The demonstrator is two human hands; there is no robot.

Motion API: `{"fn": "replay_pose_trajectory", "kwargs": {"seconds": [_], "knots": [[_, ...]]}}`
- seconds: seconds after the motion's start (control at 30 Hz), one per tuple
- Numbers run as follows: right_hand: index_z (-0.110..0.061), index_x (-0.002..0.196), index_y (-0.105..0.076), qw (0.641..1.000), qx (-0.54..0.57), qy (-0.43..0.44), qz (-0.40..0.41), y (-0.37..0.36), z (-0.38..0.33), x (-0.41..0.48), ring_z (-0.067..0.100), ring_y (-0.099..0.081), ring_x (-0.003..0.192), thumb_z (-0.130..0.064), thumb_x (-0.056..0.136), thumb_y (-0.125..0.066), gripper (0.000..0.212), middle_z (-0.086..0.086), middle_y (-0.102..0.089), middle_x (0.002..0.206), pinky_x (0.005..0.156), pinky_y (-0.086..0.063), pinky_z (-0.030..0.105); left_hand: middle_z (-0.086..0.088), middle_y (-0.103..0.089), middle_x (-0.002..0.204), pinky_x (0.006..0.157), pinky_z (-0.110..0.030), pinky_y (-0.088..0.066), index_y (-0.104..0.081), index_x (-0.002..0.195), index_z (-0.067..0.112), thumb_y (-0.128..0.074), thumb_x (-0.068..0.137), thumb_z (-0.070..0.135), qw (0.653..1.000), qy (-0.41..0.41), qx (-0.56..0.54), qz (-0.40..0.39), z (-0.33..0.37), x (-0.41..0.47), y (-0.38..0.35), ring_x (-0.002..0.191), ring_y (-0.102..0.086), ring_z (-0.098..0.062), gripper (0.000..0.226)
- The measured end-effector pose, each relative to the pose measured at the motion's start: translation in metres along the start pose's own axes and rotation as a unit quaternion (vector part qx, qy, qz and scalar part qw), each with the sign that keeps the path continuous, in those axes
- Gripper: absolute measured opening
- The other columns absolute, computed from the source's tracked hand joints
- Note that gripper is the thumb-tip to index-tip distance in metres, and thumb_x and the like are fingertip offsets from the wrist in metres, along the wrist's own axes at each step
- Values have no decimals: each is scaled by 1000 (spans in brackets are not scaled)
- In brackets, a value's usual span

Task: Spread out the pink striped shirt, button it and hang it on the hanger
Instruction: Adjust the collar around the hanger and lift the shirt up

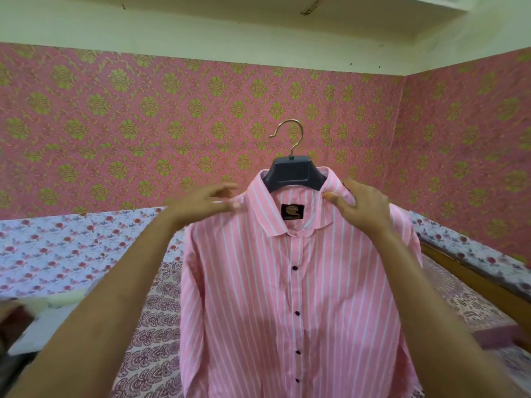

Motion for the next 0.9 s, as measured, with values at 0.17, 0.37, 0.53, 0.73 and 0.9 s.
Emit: {"fn": "replay_pose_trajectory", "kwargs": {"seconds": [0.17,0.37,0.53,0.73,0.9], "knots": [[-26,96,-52,999,40,-11,-30,11,-9,1,32,-62,80,-72,75,-36,53,4,-63,79,60,-28,30,16,-69,87,71,-27,-44,-64,102,26,-67,63,32,992,-69,-14,109,5,17,-24,74,-57,1,39],[-21,121,-53,978,86,-145,-125,15,30,-3,26,-57,110,-70,73,-52,69,2,-61,121,83,-45,39,28,-67,69,72,-29,-48,-66,107,17,-74,72,12,990,-61,-36,124,8,25,-9,64,-56,11,36],[-19,79,-55,944,220,-232,-86,22,54,-31,19,-53,77,-82,67,-40,65,-5,-54,74,63,-37,31,23,-68,68,69,-27,-50,-72,80,40,-68,79,3,990,-63,-31,123,5,27,9,64,-56,6,37],[-9,84,-61,909,287,-288,-91,9,66,-46,20,-54,77,-34,96,-41,35,4,-60,80,62,-37,27,32,-65,67,58,-7,-47,-65,91,33,-68,78,2,989,-76,-40,117,1,24,3,62,-56,14,33],[-6,84,-57,933,223,-268,-91,1,76,-47,27,-56,90,-58,81,-33,58,12,-64,83,80,-43,43,30,-65,64,55,-6,-47,-65,94,27,-66,80,1,989,-66,-57,117,-1,25,6,60,-58,12,29]]}}
Point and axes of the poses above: each hand's wrist, its own x-axis towards the middle knuckle, its own y-axis out of the back of the hand, z = x × y, the point moved 2 cm from there along x, towards the middle knuckle
